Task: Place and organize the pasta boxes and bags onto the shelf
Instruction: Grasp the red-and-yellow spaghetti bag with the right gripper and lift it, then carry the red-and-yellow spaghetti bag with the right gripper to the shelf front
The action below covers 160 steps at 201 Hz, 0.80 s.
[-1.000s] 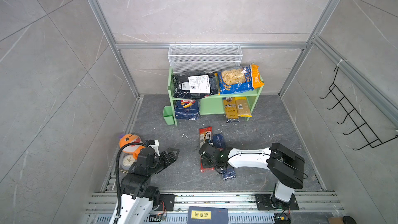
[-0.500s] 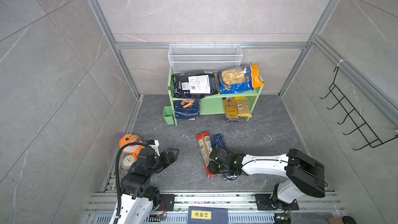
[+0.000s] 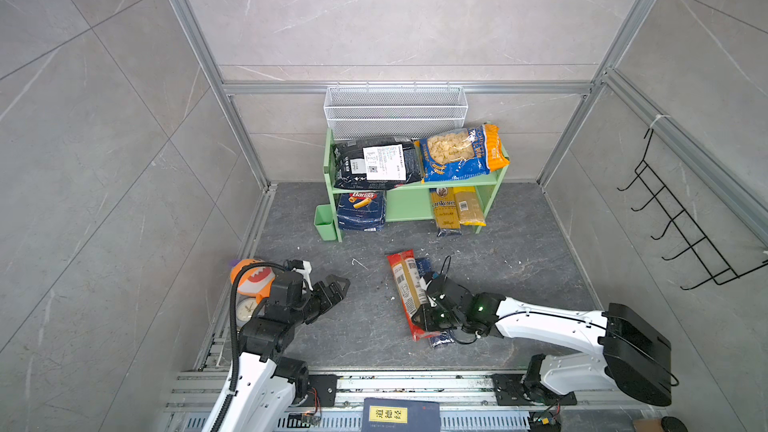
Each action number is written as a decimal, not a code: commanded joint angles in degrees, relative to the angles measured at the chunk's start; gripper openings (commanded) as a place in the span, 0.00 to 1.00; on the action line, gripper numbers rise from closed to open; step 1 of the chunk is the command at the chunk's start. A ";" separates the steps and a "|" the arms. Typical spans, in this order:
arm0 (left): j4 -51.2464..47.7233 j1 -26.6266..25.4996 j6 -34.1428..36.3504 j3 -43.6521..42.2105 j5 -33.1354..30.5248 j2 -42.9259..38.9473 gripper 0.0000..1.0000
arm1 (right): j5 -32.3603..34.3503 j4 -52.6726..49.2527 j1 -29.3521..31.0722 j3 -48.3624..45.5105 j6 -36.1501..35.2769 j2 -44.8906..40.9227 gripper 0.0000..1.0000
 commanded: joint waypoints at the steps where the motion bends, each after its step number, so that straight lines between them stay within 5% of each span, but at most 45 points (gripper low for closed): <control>1: 6.20 -0.35 1.52 3.23 3.29 3.73 0.95 | -0.64 2.88 -1.46 3.17 -3.32 -4.88 0.05; 160: 13.97 -2.37 4.79 12.71 4.15 21.24 0.95 | -7.22 -3.59 -9.22 15.20 -8.01 -5.30 0.05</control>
